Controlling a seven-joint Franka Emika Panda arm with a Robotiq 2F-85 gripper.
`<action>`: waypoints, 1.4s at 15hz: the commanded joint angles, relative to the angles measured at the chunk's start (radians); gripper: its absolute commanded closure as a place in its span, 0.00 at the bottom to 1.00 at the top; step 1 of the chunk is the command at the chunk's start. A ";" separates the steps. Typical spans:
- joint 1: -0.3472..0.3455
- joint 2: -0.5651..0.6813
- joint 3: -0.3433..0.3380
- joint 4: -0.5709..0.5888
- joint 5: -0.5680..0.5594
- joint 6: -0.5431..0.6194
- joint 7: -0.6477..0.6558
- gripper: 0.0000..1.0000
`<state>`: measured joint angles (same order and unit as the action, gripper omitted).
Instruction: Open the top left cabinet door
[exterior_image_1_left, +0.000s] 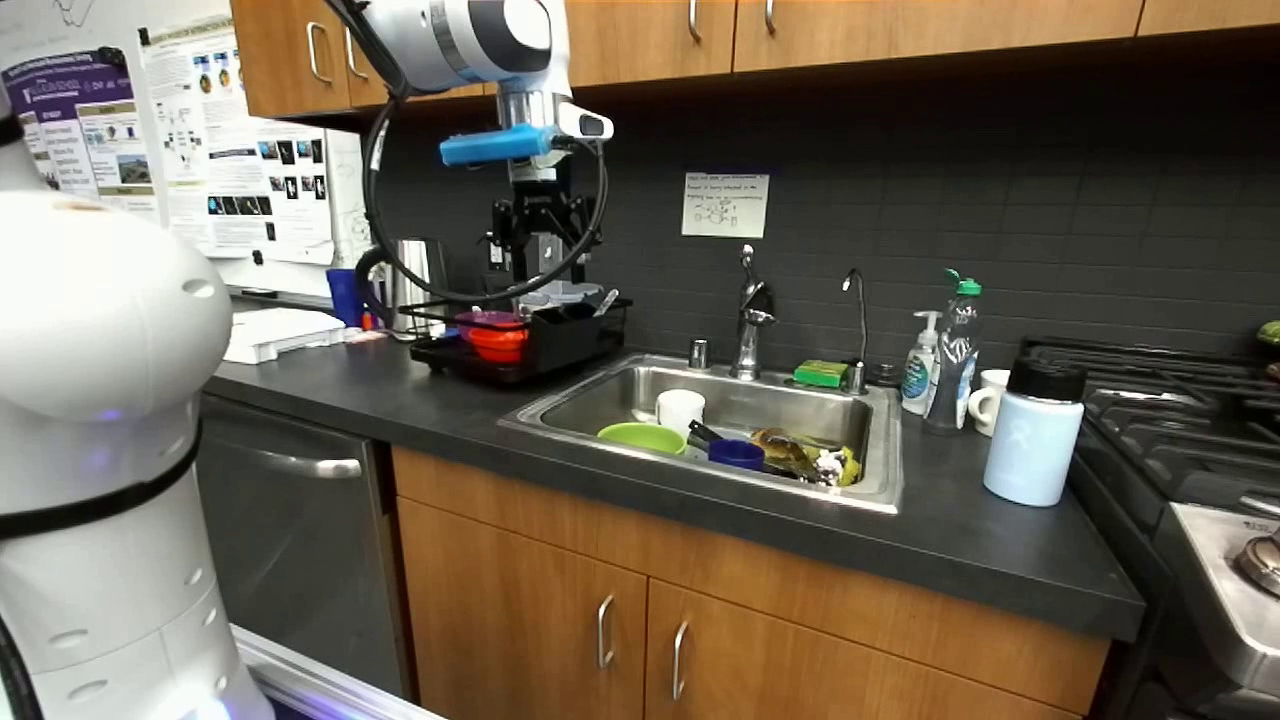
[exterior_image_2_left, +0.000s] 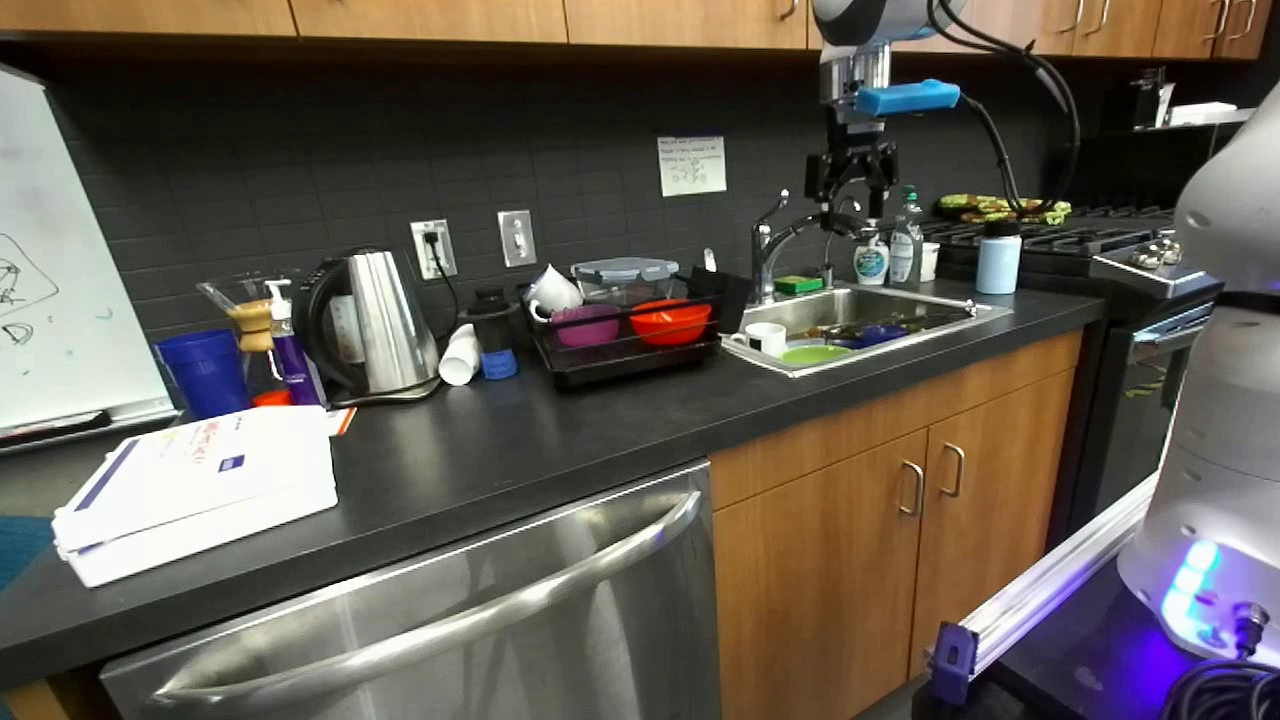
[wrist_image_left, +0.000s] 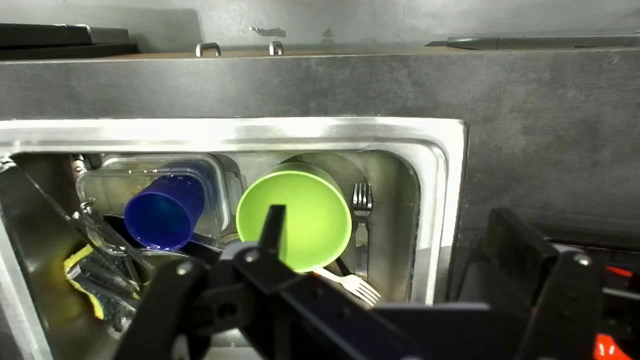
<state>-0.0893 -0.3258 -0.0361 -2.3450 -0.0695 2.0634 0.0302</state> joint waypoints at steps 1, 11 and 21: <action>0.006 0.000 -0.006 0.002 -0.002 -0.002 0.001 0.00; -0.026 -0.053 -0.056 -0.020 0.010 0.276 0.004 0.00; -0.015 -0.169 -0.054 -0.123 0.041 0.810 0.010 0.00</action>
<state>-0.1134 -0.4273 -0.1029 -2.4074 -0.0539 2.7391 0.0315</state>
